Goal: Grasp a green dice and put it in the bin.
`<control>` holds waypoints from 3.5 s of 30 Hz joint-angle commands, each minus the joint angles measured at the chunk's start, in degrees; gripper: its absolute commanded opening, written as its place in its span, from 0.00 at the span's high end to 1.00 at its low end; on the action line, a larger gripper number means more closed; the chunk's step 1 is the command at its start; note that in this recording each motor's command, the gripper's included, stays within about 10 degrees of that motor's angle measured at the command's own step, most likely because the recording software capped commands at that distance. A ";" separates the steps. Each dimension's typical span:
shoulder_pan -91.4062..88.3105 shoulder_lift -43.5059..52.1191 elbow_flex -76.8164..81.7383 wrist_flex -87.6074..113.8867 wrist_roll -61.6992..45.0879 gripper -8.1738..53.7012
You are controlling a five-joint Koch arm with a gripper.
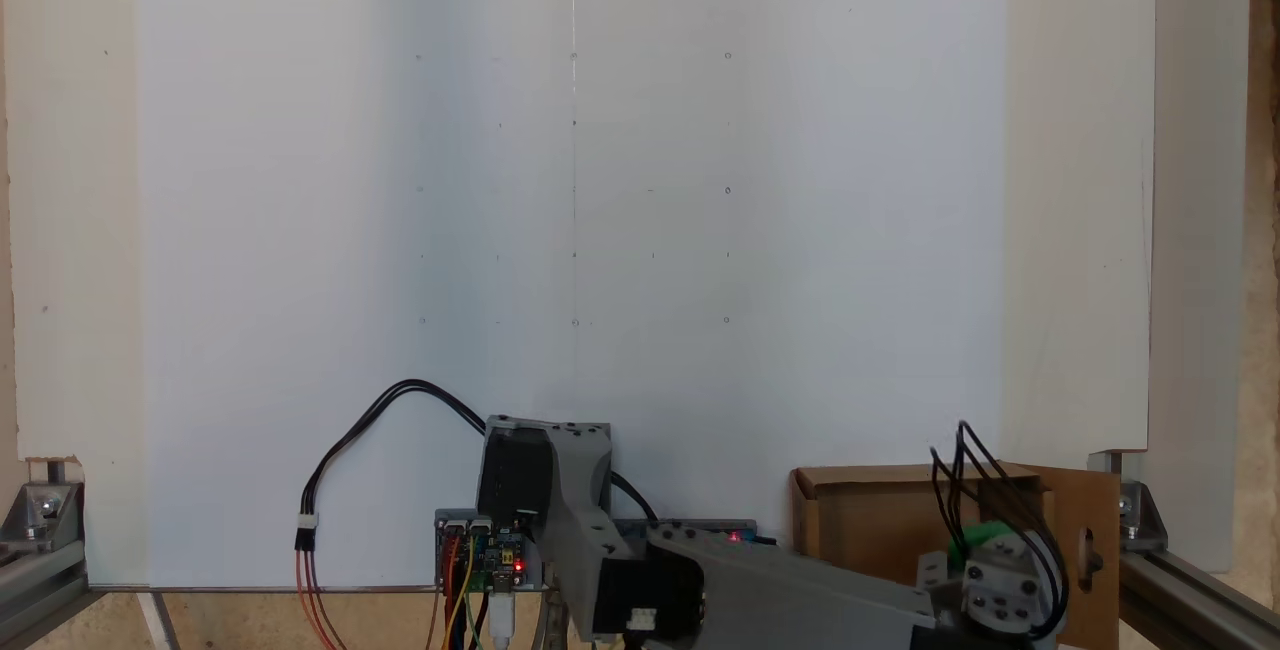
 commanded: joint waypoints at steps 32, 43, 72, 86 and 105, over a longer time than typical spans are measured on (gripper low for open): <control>8.00 -3.87 4.83 0.53 -9.76 0.17; -5.36 9.76 4.39 -15.56 15.19 0.17; -96.24 30.67 23.64 -18.81 25.66 0.17; -96.68 54.14 71.81 -49.11 25.58 0.13; -91.14 59.50 98.53 -97.28 25.58 0.16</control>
